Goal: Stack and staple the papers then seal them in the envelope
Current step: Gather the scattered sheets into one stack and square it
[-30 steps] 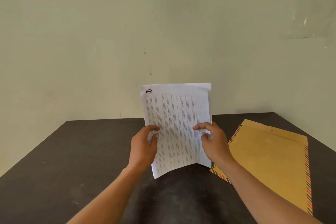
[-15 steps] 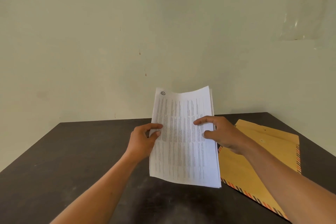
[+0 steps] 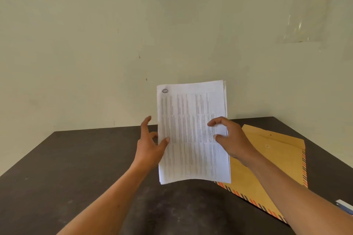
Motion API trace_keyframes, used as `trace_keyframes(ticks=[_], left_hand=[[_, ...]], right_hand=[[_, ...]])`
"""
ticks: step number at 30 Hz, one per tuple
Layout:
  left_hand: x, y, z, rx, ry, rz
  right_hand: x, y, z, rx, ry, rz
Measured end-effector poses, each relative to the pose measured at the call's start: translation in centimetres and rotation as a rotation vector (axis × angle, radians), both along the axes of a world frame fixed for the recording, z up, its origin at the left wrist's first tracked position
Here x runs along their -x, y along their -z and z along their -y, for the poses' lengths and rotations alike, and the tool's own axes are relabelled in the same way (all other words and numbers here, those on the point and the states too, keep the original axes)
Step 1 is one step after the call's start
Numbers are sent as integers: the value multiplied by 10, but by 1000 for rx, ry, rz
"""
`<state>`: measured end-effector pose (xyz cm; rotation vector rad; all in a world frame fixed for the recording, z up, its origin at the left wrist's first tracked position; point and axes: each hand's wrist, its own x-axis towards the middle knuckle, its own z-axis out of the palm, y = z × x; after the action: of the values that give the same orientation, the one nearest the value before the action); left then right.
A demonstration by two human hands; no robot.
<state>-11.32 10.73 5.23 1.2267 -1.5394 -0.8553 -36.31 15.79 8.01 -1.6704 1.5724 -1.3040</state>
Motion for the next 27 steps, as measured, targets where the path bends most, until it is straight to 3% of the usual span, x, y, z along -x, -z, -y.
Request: trace_keyframes(ticks=[8,13,17,21,27], left_hand=[[2,-1,2,-10,-14,-119],[4,-11,3,42,-112,-17],[-13,-2,5,-29,-120,125],[-26,33,-4,-135,-88,415],[-38,79,-17,-166,-125,686]], right_hand=[[-25,12,-3,30,83,65],[-27,5,7,-29,44,96],[-22,18,16,-266,12,82],[-30,47,11,-371,-4,-157],[-47,90,2,-425,-1,-431]])
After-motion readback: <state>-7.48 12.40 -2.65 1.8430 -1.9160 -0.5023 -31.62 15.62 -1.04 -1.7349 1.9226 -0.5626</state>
